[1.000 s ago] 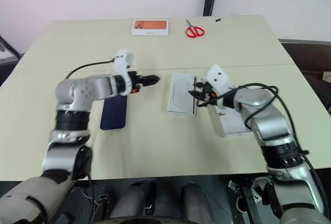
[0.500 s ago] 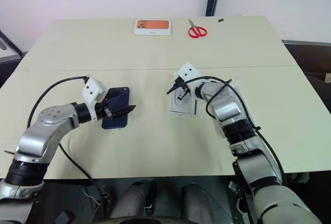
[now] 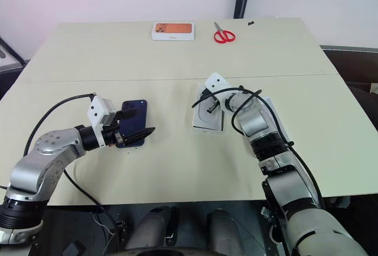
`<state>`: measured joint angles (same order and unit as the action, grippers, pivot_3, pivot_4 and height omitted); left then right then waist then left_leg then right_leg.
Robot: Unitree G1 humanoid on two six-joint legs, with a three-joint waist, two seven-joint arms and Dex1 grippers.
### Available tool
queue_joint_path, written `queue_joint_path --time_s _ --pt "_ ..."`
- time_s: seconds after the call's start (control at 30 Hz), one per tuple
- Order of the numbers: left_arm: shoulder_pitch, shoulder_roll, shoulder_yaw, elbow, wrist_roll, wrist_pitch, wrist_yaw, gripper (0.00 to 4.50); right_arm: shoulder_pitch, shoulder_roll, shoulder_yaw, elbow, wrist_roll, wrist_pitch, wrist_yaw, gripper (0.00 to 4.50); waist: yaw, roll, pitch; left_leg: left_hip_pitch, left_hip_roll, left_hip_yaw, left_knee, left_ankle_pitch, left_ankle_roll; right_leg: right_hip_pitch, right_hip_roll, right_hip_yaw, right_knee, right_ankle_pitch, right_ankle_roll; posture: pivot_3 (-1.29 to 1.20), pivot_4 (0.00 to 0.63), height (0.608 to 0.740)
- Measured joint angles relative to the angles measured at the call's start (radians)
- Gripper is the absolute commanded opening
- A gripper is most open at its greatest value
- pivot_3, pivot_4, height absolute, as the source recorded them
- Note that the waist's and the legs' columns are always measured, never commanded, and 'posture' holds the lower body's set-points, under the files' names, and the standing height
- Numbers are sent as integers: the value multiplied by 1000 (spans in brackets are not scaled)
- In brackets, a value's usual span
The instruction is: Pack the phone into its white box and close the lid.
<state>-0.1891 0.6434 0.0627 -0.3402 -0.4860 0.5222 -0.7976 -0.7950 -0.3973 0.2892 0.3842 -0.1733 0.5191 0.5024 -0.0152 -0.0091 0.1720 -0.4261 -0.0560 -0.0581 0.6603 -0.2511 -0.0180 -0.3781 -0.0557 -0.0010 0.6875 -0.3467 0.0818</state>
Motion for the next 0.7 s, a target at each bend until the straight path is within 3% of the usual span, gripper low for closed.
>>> queue_joint_path --time_s 0.4,0.7 --pt "0 -5 -1 -1 -3 0 11 3997 44 -43 56 -126 -106 17 19 34 -1 0 0 0 0 0 0 0 0 0 0 0 0 0 0 0 150 740" --pt "1 -7 0 -13 -11 2 14 3997 49 -58 22 -213 -45 2 116 34 2 0 0 0 0 0 0 0 0 0 0 0 0 0 0 0 150 740"
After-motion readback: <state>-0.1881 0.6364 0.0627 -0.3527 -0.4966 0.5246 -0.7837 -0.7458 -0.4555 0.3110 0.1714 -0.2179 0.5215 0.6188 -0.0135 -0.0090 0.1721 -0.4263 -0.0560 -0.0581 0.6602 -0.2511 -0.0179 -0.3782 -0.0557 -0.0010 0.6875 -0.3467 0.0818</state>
